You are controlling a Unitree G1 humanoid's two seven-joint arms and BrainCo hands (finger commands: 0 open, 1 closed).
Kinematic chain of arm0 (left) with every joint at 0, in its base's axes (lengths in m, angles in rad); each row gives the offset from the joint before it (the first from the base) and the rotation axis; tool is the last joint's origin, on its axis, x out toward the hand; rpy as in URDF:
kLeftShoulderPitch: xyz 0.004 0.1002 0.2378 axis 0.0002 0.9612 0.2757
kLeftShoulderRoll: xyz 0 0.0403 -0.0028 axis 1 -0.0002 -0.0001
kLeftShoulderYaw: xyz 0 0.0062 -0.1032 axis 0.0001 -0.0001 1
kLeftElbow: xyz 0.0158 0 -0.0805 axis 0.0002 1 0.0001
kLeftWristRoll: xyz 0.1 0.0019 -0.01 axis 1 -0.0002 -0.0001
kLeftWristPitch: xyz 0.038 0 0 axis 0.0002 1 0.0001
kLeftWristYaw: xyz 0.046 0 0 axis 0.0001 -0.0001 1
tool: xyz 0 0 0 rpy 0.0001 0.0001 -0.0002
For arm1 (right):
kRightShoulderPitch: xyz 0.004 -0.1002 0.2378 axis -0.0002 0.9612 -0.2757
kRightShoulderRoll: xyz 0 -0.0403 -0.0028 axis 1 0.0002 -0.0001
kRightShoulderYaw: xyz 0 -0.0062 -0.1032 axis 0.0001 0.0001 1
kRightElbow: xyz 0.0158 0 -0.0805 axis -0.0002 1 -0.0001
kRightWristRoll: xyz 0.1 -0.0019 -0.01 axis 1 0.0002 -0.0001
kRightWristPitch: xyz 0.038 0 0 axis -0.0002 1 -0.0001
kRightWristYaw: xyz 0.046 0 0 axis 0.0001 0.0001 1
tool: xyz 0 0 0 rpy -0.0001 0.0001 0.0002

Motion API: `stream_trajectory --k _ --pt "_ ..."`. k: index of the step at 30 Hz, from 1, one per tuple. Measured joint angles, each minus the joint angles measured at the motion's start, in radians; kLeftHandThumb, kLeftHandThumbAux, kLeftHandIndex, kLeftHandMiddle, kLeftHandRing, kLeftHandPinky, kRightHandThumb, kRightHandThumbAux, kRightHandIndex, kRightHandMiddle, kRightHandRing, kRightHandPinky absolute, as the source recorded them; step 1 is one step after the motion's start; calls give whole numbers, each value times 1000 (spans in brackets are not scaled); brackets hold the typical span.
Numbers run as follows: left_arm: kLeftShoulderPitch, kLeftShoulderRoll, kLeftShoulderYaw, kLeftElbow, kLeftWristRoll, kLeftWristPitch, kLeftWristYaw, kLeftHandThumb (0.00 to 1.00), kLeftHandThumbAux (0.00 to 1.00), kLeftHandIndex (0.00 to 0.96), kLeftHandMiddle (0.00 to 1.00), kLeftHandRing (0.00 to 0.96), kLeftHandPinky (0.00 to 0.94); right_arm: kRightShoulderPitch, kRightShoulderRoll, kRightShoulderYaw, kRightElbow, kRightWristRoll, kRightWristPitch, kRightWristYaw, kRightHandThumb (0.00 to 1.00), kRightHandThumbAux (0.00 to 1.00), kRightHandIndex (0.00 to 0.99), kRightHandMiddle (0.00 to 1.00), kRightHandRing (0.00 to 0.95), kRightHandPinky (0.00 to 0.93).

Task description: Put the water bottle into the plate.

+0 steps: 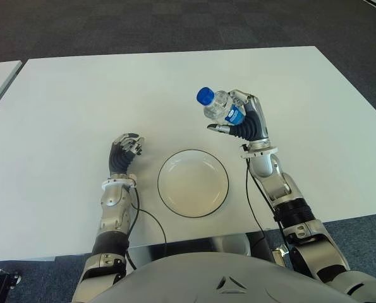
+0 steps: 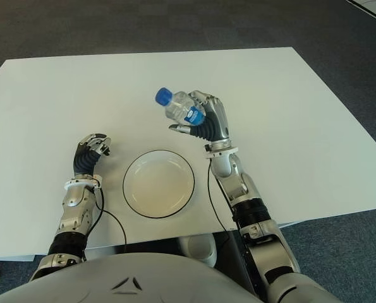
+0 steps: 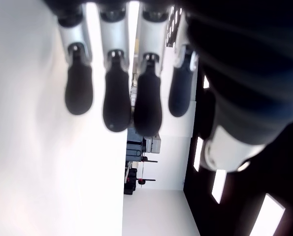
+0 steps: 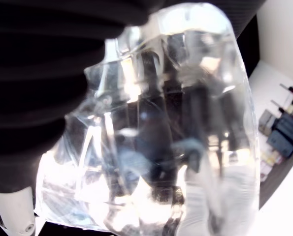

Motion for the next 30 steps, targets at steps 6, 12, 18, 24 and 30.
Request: stream_trajectory --k 6,12,18,24,30 --pt "-1 -1 0 1 -1 -1 0 710 711 437 660 644 632 4 -15 21 29 19 -139 63 710 720 439 904 890 876" --pt "0 -1 0 1 0 0 0 710 711 437 668 652 636 -17 -52 57 104 41 -297 166 712 718 439 906 893 883" --pt "0 -1 -1 0 4 0 0 709 712 437 676 660 641 -38 -88 92 122 95 -327 328 714 717 439 902 895 887" --pt "0 -1 -2 -2 16 3 8 709 712 437 677 660 637 -36 -116 126 101 156 -315 500 715 717 440 898 893 884" --pt "0 -1 -1 -8 16 15 8 709 712 437 667 649 628 -20 -124 145 71 145 -272 596 714 718 440 901 891 882"
